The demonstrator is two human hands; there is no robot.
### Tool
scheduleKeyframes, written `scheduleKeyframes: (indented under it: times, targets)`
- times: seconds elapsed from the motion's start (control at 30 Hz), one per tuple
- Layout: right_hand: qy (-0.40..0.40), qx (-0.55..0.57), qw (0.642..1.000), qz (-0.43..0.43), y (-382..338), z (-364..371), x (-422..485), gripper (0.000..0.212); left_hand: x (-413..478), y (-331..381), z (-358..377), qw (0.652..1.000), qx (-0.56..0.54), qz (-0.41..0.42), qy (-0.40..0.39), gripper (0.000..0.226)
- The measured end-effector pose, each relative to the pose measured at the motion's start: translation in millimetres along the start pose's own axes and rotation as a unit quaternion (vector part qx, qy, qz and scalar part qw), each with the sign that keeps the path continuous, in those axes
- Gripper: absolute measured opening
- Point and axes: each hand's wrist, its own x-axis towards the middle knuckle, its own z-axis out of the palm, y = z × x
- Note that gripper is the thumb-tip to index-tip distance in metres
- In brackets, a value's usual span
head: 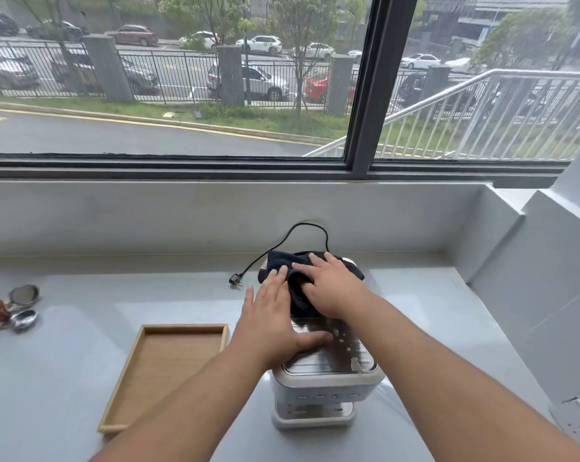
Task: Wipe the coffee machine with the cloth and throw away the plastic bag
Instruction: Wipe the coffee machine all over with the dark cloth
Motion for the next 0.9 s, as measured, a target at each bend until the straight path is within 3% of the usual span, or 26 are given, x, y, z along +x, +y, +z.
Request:
scheduleKeyframes:
  times: [0.33, 0.47, 0.9]
  targets:
    - [0.005, -0.034, 0.999, -0.01, -0.2, 8.9, -13.5, 0.065, -4.6, -3.1, 1.2, 0.999, -0.021, -0.007, 0.049, 0.125]
    - [-0.001, -0.029, 0.999, -0.013, -1.2, 11.2, -22.3, 0.068, -6.3, -4.1, -1.5, 0.998, -0.035, -0.01, 0.052, 0.129]
    - [-0.012, 0.023, 0.998, -0.053, 3.2, 23.3, -78.0, 0.071, -9.4, -5.6, -10.1, 0.99, 0.024, 0.134, 0.031, 0.122]
